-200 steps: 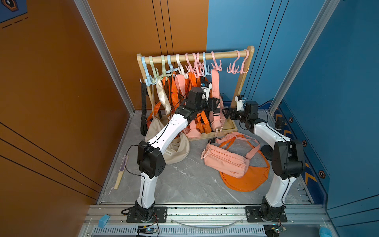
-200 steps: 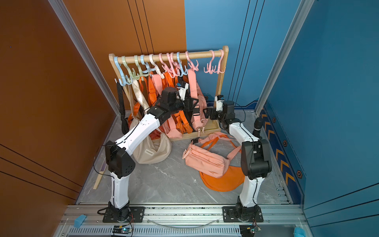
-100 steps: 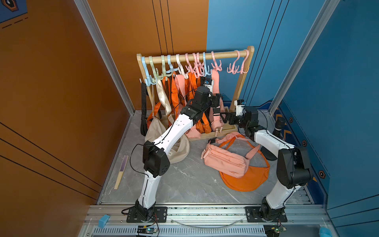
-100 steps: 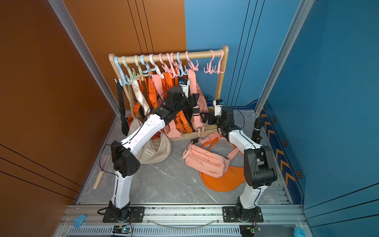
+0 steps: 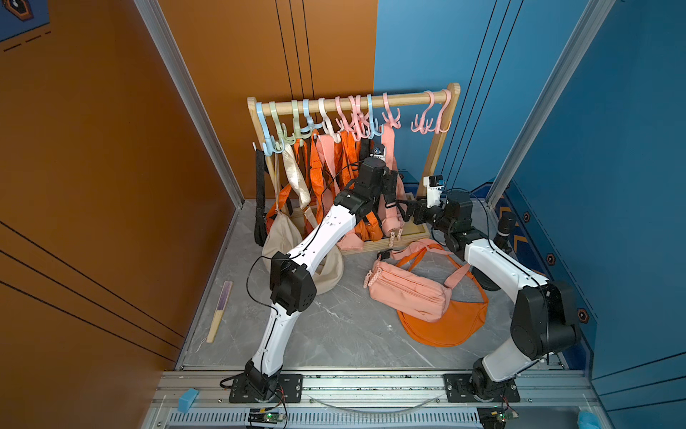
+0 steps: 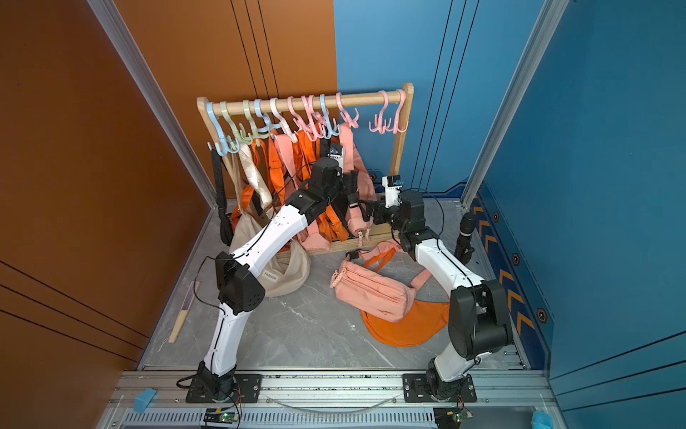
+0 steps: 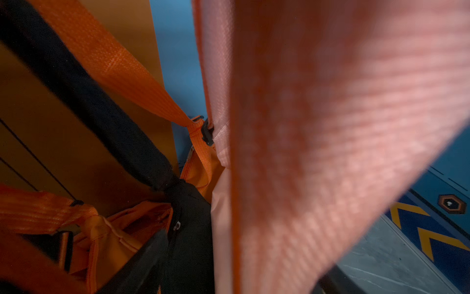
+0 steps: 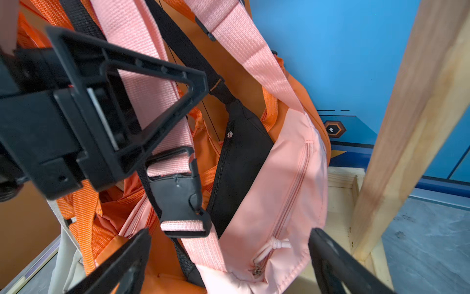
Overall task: Take the bag off the hook
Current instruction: Pick up the bag from the hook.
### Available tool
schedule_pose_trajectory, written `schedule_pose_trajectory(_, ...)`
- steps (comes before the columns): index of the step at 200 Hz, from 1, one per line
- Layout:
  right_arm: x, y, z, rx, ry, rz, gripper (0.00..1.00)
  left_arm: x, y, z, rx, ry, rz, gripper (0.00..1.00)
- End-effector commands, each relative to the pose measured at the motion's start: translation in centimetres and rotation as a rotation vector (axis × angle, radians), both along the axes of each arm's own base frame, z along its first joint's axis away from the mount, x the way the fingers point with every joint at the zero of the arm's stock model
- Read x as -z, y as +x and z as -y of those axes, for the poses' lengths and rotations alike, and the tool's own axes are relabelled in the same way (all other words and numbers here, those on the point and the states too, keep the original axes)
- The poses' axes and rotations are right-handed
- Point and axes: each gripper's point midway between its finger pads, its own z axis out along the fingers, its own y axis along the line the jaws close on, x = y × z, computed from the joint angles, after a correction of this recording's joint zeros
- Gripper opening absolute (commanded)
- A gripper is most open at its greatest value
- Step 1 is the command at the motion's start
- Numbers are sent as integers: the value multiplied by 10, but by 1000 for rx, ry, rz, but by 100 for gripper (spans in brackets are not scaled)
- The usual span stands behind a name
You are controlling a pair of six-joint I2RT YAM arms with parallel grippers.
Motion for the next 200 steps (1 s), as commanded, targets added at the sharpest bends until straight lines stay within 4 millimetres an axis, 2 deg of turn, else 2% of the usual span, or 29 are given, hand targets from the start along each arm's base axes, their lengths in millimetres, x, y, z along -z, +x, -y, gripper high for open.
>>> schedule_pose_trajectory(1,5,-6,4,14,-24,-12,98,-10,-6,-3,-27,46,35,78)
schedule_pose_trajectory(25,4,-6,3,12,-16,-14,98,-17,-7,8,31,-1,53,74)
schedule_pose_trajectory(38,5,-7,3,15,-19,-17,98,-20,-9,16,80,-30,56,69)
schedule_pose_trajectory(40,6,-7,4,16,-19,-18,98,-26,-8,18,86,-48,76,68)
schedule_pose_trajectory(47,7,-8,4,19,-22,-20,98,-31,-9,22,106,-66,89,60)
schedule_pose_trajectory(58,9,-8,5,22,-22,-27,98,-37,-12,28,142,-80,102,39)
schedule_pose_trajectory(85,15,-10,3,21,-20,-36,98,-42,-14,34,165,-77,113,12)
schedule_pose_trajectory(104,19,-9,6,32,-20,-41,98,-42,-18,30,168,-70,104,0)
schedule_pose_trajectory(126,15,-4,13,37,17,-41,98,-48,-26,20,178,-96,105,0)
schedule_pose_trajectory(145,5,2,15,34,30,-25,98,-65,-40,8,199,-122,119,0)
schedule_pose_trajectory(200,-19,35,3,-2,28,11,99,-102,-79,-22,300,-164,92,0)
